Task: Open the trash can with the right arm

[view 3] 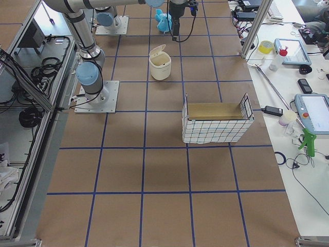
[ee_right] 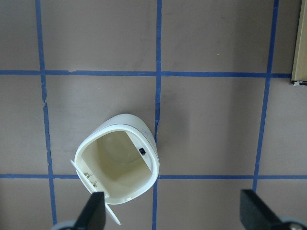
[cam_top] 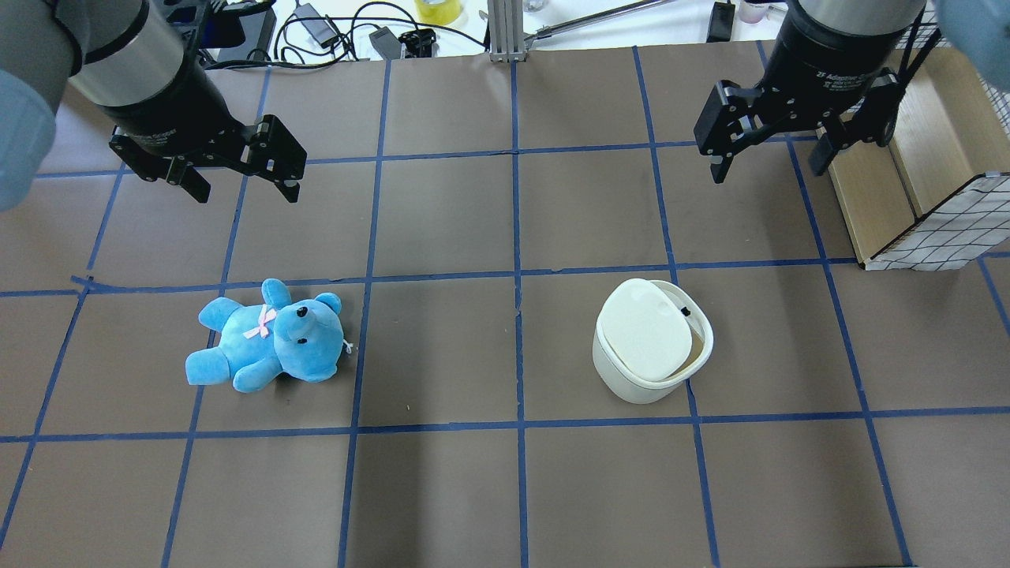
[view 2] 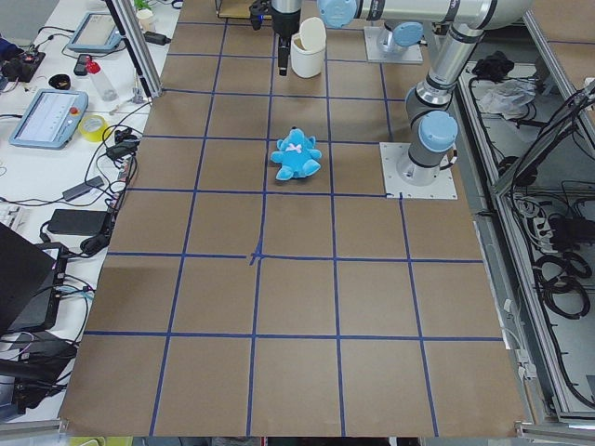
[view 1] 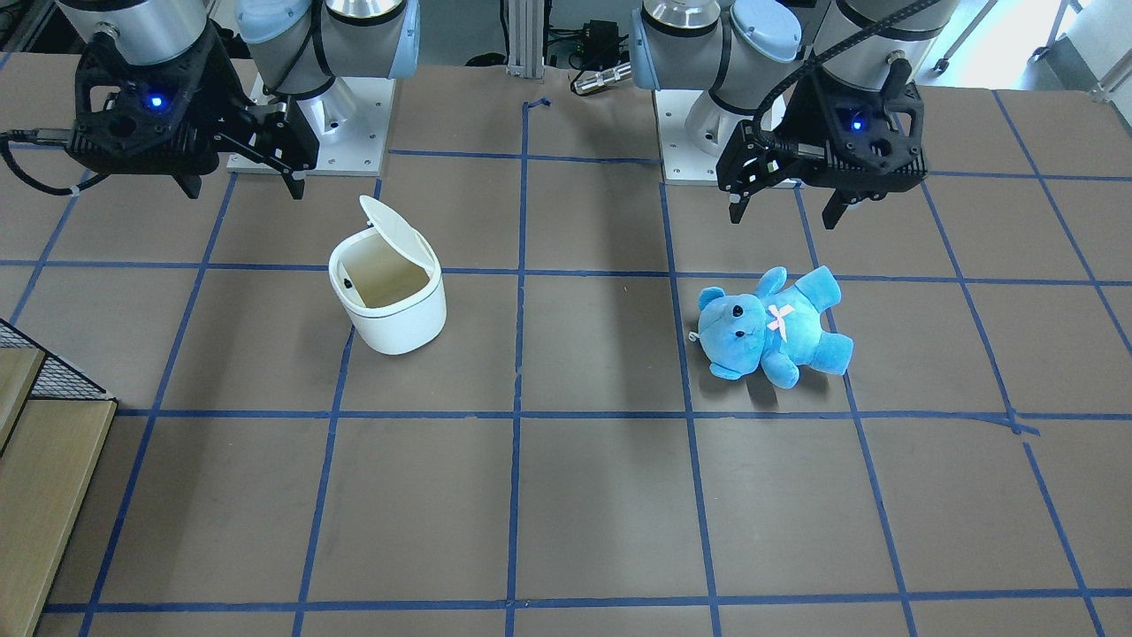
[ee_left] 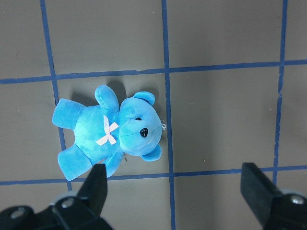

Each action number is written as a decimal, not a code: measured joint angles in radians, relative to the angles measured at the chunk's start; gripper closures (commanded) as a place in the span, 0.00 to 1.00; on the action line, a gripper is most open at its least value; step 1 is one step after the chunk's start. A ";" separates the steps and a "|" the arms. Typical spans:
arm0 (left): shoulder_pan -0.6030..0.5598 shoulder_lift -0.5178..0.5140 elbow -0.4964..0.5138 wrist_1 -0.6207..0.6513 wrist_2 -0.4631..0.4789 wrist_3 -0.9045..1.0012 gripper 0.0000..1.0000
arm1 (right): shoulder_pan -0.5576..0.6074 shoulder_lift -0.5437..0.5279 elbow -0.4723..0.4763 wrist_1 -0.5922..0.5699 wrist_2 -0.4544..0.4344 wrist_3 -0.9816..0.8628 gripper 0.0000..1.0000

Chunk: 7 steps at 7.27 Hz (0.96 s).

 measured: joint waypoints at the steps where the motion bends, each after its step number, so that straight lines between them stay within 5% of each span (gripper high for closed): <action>1: 0.000 0.000 -0.001 0.000 0.000 0.000 0.00 | -0.004 0.001 0.000 -0.010 0.000 0.000 0.00; 7: 0.000 0.000 -0.001 0.000 0.000 0.000 0.00 | -0.022 0.003 0.001 -0.015 0.005 -0.002 0.00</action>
